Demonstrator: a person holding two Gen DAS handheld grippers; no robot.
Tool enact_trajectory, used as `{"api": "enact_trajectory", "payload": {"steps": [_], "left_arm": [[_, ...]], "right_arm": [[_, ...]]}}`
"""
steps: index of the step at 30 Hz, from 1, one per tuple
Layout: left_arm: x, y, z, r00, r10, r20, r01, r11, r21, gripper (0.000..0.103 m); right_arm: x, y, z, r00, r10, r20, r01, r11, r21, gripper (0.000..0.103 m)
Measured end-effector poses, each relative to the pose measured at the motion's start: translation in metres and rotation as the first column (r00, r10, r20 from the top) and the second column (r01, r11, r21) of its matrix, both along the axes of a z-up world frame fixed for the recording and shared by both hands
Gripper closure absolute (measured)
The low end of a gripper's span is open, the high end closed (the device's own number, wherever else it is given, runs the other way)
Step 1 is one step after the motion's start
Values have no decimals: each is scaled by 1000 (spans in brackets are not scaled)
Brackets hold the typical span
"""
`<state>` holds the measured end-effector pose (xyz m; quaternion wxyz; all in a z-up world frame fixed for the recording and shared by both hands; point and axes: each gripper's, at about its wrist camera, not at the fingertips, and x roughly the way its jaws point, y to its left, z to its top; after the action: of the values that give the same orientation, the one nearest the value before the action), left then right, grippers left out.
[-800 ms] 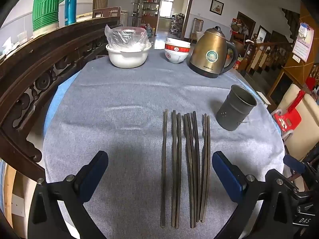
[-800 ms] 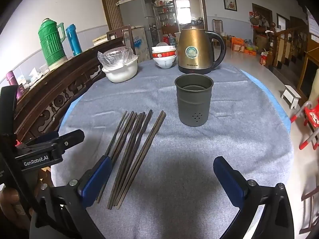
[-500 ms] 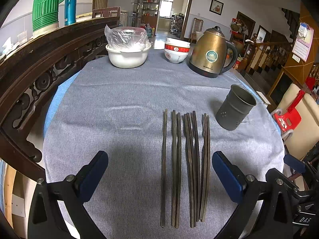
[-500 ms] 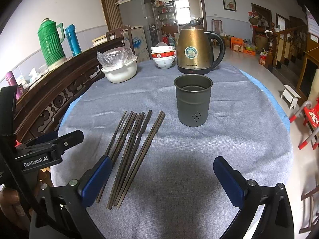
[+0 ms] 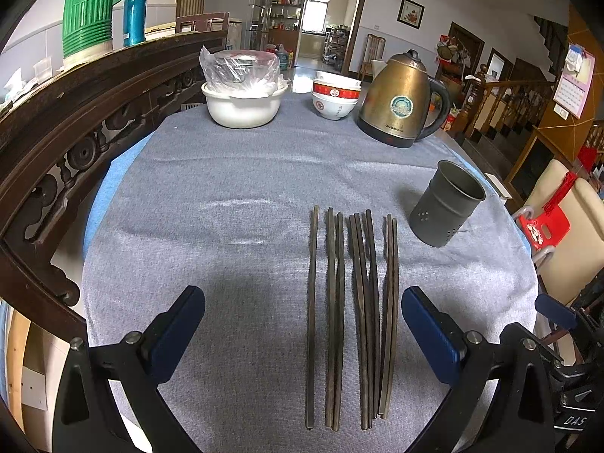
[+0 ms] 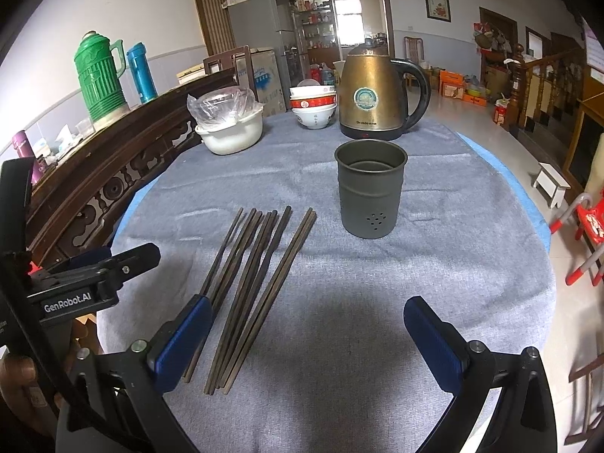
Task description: Organize utensils
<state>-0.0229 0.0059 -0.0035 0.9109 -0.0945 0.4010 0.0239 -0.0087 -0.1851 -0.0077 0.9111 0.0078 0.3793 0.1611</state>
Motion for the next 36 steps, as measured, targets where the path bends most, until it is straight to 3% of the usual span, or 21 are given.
{"api": "enact_trajectory", "payload": {"steps": [17, 30, 36], "left_arm": [[0, 3, 0, 1000, 5, -2, -5, 1000, -6, 0], [0, 4, -3, 1000, 8, -11, -8, 1000, -2, 0], [0, 12, -7, 1000, 17, -21, -17, 1000, -19, 0]], "right_arm": [[0, -1, -2, 1000, -5, -20, 5, 1000, -8, 0], [5, -5, -8, 995, -4, -104, 9, 999, 43, 0], [12, -12, -15, 985, 4, -173, 18, 992, 124, 0]]}}
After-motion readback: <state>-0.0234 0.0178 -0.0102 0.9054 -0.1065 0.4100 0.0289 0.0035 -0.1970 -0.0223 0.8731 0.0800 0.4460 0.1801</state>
